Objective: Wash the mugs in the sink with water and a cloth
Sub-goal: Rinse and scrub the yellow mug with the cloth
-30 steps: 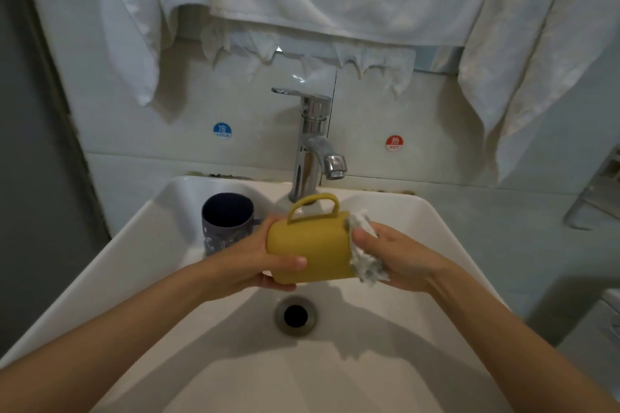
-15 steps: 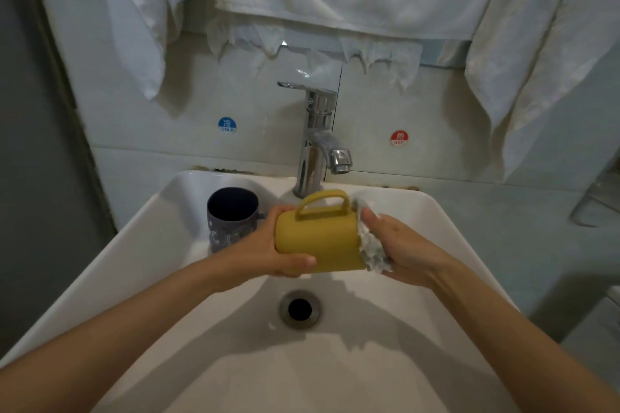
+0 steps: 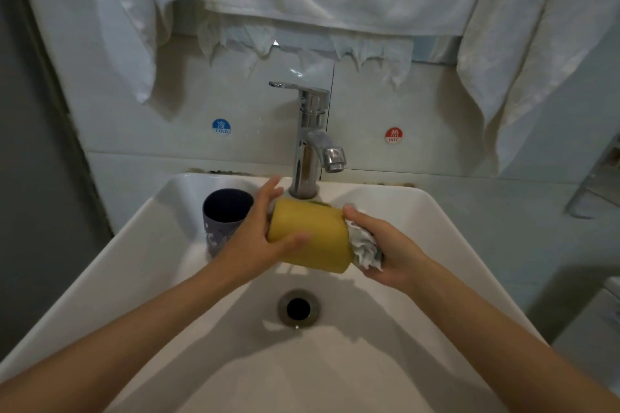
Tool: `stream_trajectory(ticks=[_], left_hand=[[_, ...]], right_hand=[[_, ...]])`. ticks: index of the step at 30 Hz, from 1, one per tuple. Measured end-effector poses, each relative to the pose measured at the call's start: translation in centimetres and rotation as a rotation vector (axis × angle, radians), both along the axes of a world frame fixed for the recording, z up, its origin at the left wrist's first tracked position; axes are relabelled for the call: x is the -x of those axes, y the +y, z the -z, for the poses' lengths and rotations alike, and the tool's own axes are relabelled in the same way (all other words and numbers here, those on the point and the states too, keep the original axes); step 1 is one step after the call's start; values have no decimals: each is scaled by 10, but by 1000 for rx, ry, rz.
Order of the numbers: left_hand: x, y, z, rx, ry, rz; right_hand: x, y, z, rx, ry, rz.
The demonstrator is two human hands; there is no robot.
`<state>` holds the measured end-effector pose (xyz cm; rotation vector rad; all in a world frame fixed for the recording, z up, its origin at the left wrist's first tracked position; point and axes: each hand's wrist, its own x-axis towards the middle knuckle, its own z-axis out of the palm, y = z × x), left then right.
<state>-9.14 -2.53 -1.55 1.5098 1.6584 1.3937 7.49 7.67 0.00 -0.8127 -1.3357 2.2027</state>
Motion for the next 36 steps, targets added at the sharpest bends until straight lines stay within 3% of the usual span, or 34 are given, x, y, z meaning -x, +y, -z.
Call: stream_trajectory(ticks=[3,7,11,14,17,21,23,25,27,30,32,36], left_hand=[[1,-5,7,-93,152,-8],[-2,-3,7,-80,64,-113],[-9,-2,-3,226,-536,-167],[-8,-6,-2,315,-643,-135],[-6,-3,-4,252,-511,-168],[-9,-5,-1,-45,5,-204],[-11,-9,1,-112,117,-189],[-12,-7,2,-95,145,-217],[-13,-4,-2,51,-36,-264],[-14,-5,-8,296,-539,-201],[-14,-8,-8,337,-638,-172],[-13,-10,-6,364,-699,-72]], right_hand=[[0,0,2,72,16,-8],[0,-1,4,-105,-61,-70],[0,-10,3,-643,-229,-123],[-1,-15,2,-822,-339,-158],[0,-16,2,-732,-265,-120],[4,-15,-3,-285,-67,36],[4,-17,-4,-139,-22,73],[5,-16,-4,-142,-5,49],[5,-16,-2,-317,-90,12],[3,-17,0,-557,-201,-58],[3,-18,-3,-641,-235,-76],[2,-15,-7,-608,-247,44]])
